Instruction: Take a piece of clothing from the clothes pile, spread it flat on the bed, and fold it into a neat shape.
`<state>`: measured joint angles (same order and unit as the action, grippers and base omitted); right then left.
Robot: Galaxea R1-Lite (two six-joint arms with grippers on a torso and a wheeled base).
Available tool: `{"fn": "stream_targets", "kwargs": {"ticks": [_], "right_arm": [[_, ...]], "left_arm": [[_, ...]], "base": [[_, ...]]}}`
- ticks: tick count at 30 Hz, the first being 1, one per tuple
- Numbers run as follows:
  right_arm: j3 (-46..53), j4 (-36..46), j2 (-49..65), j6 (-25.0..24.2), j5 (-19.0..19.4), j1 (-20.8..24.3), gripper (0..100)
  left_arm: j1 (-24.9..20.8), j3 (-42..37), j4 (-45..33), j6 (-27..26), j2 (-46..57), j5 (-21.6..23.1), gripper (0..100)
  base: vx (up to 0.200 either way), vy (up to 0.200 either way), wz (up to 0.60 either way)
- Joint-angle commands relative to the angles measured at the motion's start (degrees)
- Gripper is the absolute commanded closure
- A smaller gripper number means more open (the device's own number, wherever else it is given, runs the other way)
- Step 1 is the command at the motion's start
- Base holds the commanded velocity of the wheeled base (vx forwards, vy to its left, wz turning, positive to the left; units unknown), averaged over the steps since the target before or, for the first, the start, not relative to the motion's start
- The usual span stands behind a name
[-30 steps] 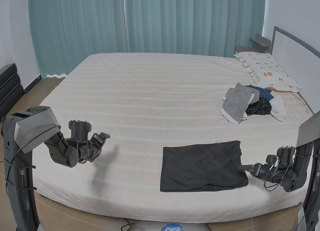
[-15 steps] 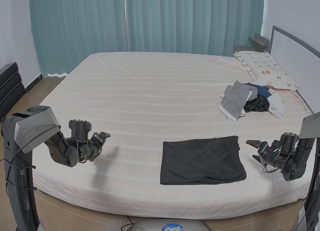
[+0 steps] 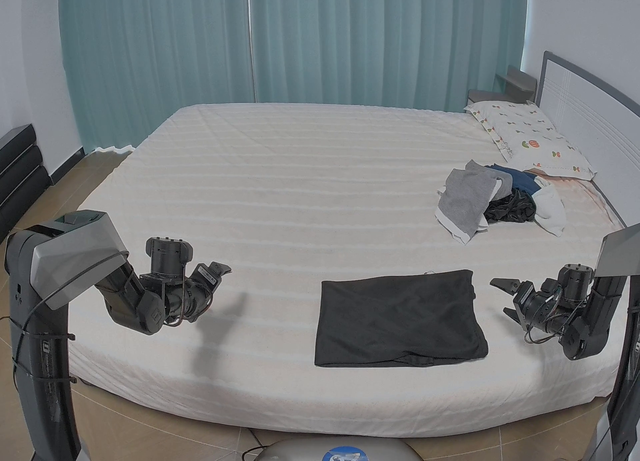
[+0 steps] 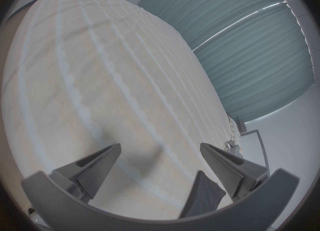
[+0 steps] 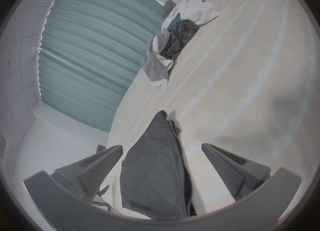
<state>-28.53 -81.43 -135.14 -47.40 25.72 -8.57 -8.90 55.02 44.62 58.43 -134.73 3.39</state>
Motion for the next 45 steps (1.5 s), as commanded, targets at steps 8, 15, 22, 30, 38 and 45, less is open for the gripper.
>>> {"fn": "stream_targets", "kwargs": {"ticks": [8, 15, 22, 30, 38, 45], "right_arm": [[-0.13, -0.04, -0.56, 0.02, 0.03, 0.31, 0], [-0.13, -0.04, -1.09, 0.02, -0.06, 0.40, 0], [-0.21, -0.04, -1.35, 0.20, -1.55, 0.84, 0], [-0.04, -0.13, -1.70, 0.20, -1.64, 1.54, 0], [-0.04, -0.13, -1.88, 0.29, -1.55, 1.54, 0], [-0.04, -0.13, -1.96, 0.38, -1.55, 1.54, 0]], "left_arm": [[-2.88, 0.00, 0.03, 0.02, 0.17, 0.04, 0], [-4.55, -0.08, 0.03, 0.02, 0.08, -0.05, 0], [-5.51, 0.44, 0.29, -1.04, -1.06, -0.49, 0], [-7.89, -1.93, 1.00, -11.41, -3.70, -2.33, 0], [-8.59, -2.55, 1.17, -12.64, -3.87, -3.13, 0], [-9.56, -3.60, 1.53, -12.73, -3.61, -3.13, 0]], "base": [[0.000, -0.200, 0.00], [0.000, -0.200, 0.00], [0.000, -0.057, 0.00], [0.000, 0.000, 0.00], [0.000, 0.000, 0.00], [0.000, 0.000, 0.00]]}}
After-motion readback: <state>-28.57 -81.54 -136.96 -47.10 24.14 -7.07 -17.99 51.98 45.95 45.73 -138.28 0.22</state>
